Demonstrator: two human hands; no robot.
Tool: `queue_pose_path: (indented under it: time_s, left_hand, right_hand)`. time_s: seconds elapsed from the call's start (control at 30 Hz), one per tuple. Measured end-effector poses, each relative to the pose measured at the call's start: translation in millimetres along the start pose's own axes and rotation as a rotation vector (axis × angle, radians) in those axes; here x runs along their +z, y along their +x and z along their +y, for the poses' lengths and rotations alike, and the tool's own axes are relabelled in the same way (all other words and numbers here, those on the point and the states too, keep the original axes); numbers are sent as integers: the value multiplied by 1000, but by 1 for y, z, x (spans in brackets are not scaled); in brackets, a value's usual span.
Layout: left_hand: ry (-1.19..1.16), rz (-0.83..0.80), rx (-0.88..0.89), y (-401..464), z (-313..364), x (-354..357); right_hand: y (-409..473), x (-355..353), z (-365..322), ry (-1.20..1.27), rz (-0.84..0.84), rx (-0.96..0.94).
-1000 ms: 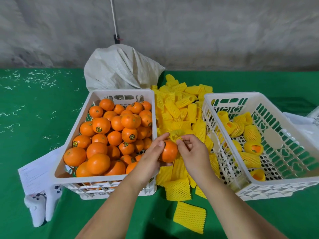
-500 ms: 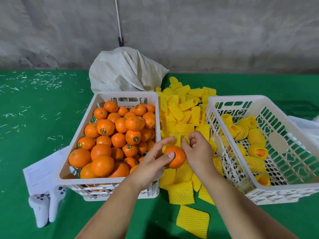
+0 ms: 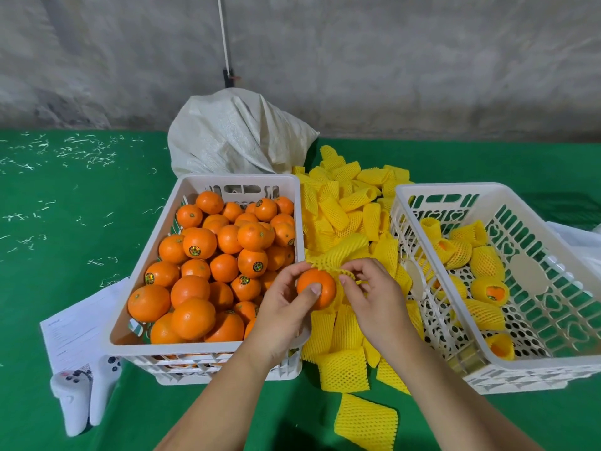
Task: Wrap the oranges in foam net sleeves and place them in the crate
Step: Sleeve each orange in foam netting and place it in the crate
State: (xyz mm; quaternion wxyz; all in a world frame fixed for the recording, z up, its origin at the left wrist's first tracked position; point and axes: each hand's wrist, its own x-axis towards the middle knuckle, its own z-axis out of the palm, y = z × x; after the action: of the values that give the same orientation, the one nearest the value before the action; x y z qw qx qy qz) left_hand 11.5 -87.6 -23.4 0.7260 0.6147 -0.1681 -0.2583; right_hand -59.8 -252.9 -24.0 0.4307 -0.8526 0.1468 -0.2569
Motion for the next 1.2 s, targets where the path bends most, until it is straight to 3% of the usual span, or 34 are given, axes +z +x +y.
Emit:
queue_pose_path:
  time_s: [0.27,0.7,0.9,1.13,1.2]
  left_hand:
    - [-61,85,77,2,-11,-8]
    - [-65,-149,-30,4,-8,-11]
    - [-141,-110,-1,5,-9,-13]
    - [-199,17,58,6,-14,-10]
    - [-219,44,67,6,-14,-9]
  right_hand:
    - [-25,12,-10,-42,-1,-127]
    - [-11,14,-12,-44,84,-120]
    - [-18,12,-11,-13,149,-204]
    - [-36,19,-14,-157,111,-427]
    - [-34,21,-13,-163,93,-413]
